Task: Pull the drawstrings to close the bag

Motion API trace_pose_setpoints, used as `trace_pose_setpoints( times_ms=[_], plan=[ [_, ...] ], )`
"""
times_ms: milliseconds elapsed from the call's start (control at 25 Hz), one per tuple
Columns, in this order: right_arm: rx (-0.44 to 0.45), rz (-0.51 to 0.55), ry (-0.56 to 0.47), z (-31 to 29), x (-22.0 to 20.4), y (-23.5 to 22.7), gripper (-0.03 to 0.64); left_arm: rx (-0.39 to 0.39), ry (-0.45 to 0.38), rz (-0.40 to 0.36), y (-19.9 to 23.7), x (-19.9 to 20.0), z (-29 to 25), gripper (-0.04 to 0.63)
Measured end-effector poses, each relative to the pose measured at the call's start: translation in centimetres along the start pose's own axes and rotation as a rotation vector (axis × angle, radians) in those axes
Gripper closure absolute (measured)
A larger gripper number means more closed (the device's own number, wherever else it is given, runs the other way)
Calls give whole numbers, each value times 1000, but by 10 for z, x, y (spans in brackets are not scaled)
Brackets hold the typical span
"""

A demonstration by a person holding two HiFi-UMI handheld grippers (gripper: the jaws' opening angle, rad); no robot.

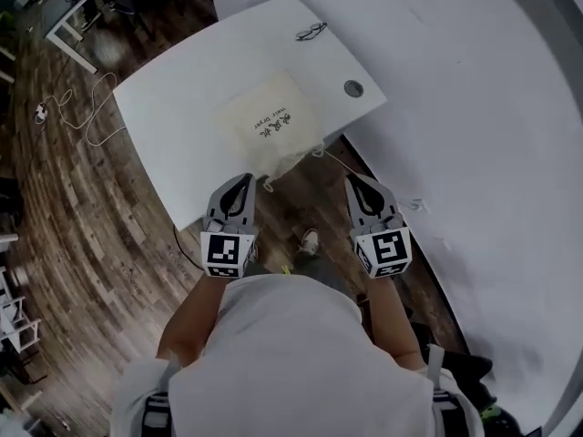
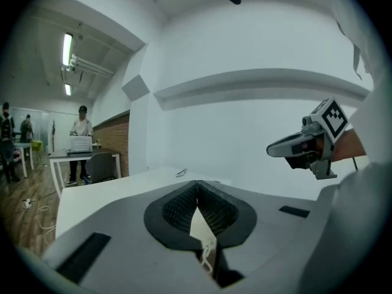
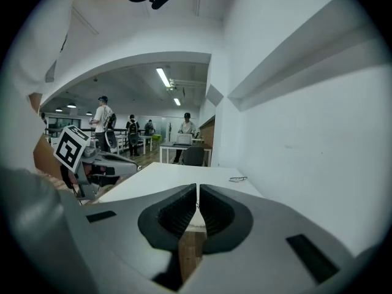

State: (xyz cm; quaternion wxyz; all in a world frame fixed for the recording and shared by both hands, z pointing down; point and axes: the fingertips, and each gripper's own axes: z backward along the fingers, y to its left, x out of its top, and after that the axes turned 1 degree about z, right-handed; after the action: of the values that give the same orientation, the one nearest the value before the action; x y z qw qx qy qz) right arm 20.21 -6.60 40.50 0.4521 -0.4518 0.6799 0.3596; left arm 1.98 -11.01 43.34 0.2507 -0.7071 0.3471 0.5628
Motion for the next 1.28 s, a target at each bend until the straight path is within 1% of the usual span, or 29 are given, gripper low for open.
trace_pose_setpoints(
  times_ms=[80, 200, 280, 360, 560, 680, 880, 960, 1000, 1040, 1080, 1120, 1280],
  plan=[
    [39, 12, 47, -15, -19, -11, 577, 69, 28, -3, -1, -12, -5, 578],
    [87, 19, 128, -33, -56, -13, 577, 158, 78, -16, -1, -40, -5, 577],
    [101, 24, 172, -46, -80, -16, 577, 190, 113, -19, -1, -65, -11, 578],
    [101, 30, 202, -59, -102, -20, 577, 203, 146, -6, -2, -91, -17, 577],
    [91, 54, 245, -90, -144, -31, 575, 211, 208, 30, -4, -149, -27, 577],
    [84, 81, 278, -111, -176, -39, 575, 228, 246, 73, -6, -187, -35, 577],
    [116, 93, 342, -145, -233, -40, 574, 191, 290, 126, -13, -240, -62, 574],
    [124, 91, 352, -153, -250, -43, 570, 181, 301, 141, -15, -253, -71, 535],
    [126, 89, 354, -156, -256, -43, 560, 176, 306, 148, -14, -259, -74, 528],
    [127, 89, 353, -159, -261, -44, 529, 171, 310, 155, -14, -264, -77, 522],
    [128, 87, 351, -163, -266, -44, 476, 165, 313, 158, -14, -269, -80, 515],
    [130, 84, 348, -168, -272, -44, 463, 156, 315, 156, -14, -274, -84, 515],
    [141, 83, 341, -183, -292, -41, 462, 123, 309, 143, -17, -289, -99, 515]
  ],
)
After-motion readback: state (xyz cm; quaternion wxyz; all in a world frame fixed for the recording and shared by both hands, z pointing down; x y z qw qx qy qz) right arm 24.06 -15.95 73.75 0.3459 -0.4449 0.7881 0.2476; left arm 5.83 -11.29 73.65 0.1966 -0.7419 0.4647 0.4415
